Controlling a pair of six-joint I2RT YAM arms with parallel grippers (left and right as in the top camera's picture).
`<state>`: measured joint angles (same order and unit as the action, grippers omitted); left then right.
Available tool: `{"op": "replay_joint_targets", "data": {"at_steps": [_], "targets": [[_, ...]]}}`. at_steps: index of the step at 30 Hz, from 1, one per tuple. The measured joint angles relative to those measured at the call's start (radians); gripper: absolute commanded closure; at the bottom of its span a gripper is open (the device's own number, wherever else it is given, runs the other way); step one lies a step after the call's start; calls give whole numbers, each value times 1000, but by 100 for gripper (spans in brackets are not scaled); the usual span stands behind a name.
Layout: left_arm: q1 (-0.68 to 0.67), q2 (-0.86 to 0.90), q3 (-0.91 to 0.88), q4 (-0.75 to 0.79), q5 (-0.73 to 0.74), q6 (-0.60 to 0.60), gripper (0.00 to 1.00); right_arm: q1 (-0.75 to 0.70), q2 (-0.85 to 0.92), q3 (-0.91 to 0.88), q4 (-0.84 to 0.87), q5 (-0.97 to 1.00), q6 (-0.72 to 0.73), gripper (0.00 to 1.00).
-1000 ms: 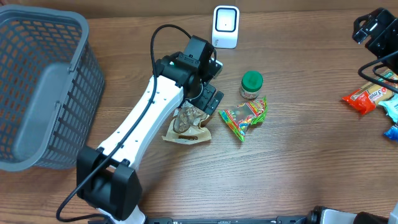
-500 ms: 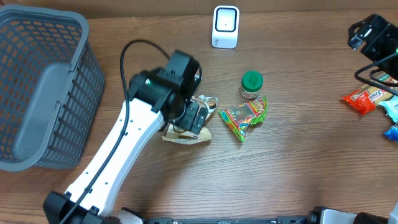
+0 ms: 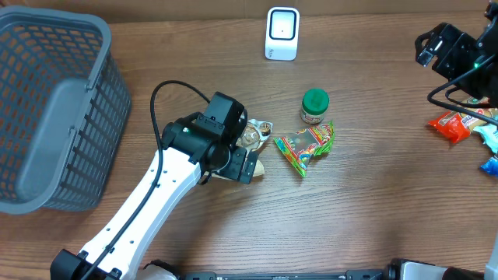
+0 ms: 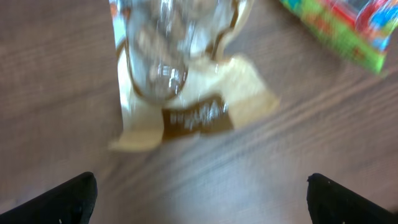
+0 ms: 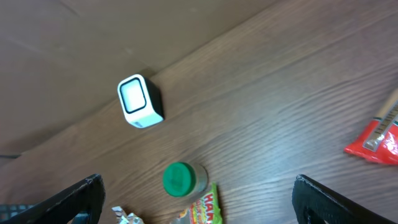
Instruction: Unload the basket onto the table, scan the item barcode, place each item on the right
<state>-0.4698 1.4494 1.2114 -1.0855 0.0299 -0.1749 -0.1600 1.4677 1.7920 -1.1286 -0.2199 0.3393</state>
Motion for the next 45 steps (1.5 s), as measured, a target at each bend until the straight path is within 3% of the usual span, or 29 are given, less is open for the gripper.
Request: {"op": "replay_joint_targets", "data": {"at_steps": [9,17,23,31,45], "targets": [[0,101,-61,169,-12,10,0,0,0,0,2,-40,-4,4],[-10,124,-135,285,-93,-103,0,0,0,0,2,-46,-12,4],[-89,124,-256,422,-169,-174,0,0,0,0,2,-46,-19,4],[-162,124,-343,440,-254,-298,0,0,0,0,2,-47,-20,4],[-196,124,-415,497,-306,-252,0,0,0,0,-17,-47,-22,4]]}}
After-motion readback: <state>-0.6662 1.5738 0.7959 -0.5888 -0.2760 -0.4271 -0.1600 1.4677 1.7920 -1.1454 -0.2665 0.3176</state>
